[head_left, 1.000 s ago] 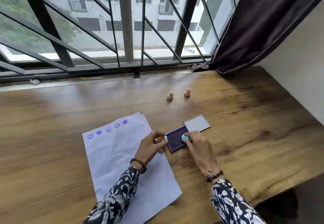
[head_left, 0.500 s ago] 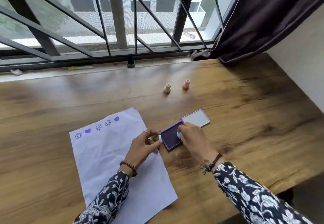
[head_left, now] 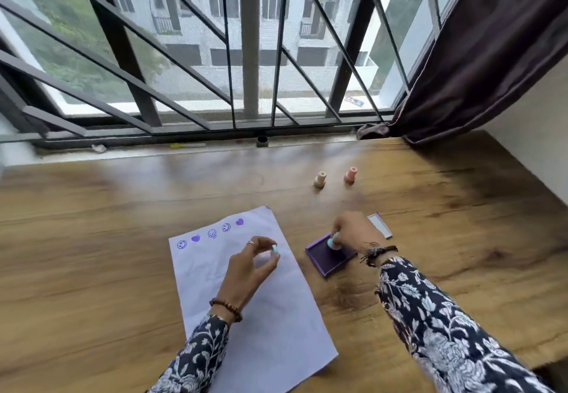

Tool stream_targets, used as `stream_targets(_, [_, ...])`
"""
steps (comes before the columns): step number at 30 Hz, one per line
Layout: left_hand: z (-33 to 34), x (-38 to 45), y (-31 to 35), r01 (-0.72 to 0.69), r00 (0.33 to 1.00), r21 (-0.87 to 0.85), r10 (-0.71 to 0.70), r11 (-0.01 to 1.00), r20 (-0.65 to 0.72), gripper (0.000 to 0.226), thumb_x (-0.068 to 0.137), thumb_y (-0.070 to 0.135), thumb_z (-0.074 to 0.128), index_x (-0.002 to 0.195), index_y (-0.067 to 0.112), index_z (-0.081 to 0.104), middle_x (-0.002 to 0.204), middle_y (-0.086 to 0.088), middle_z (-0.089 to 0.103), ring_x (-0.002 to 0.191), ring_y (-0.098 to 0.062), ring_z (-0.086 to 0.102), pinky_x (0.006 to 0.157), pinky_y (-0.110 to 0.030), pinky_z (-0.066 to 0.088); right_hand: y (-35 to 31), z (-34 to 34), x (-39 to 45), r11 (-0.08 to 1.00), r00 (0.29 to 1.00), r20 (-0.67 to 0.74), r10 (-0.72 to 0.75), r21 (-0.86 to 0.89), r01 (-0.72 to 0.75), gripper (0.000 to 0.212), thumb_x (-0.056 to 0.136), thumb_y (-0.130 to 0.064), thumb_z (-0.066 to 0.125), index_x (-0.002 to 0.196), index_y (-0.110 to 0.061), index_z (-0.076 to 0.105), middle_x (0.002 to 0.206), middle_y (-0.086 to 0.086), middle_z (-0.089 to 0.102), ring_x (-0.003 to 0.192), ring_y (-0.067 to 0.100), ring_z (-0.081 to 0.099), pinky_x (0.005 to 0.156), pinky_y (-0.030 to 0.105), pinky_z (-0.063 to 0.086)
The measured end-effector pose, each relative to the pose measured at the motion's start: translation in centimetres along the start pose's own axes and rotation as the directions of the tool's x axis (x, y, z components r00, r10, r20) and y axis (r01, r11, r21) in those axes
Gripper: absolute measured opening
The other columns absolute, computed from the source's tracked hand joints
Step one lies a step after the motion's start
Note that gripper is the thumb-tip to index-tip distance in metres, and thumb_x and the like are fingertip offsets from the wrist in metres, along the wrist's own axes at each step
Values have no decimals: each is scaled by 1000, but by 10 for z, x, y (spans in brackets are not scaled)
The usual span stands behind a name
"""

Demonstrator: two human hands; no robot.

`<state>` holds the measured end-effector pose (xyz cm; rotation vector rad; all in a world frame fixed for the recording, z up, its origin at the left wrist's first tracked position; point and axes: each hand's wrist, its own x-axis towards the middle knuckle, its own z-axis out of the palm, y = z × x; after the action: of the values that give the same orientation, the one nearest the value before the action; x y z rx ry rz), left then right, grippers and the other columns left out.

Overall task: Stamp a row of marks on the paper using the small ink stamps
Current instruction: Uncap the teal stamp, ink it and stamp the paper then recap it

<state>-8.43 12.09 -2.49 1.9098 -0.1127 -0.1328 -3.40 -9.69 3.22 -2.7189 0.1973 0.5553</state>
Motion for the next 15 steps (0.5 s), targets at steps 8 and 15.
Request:
stream_targets(8, [-41, 10, -25, -31, 999, 162, 27, 986, 23, 22, 82, 14, 64, 103, 16, 56, 114, 5, 61, 108, -3, 55, 89, -2, 36, -91, 36, 9, 810, 973, -223, -51, 562, 171, 14, 71, -13, 72, 84, -6, 71, 77, 7, 66, 73, 19, 62, 73, 32, 51])
stream_targets(15, [-48, 16, -38, 16, 999, 50, -18, 999, 47, 22, 82, 8, 63, 102, 15, 56, 111, 0, 64, 103, -10, 60, 95, -21, 44, -113, 65, 23, 920, 933, -272, -236, 247, 305, 18, 85, -12, 57, 100, -4, 64, 103, 17, 63, 95, 30, 58, 85, 37, 45])
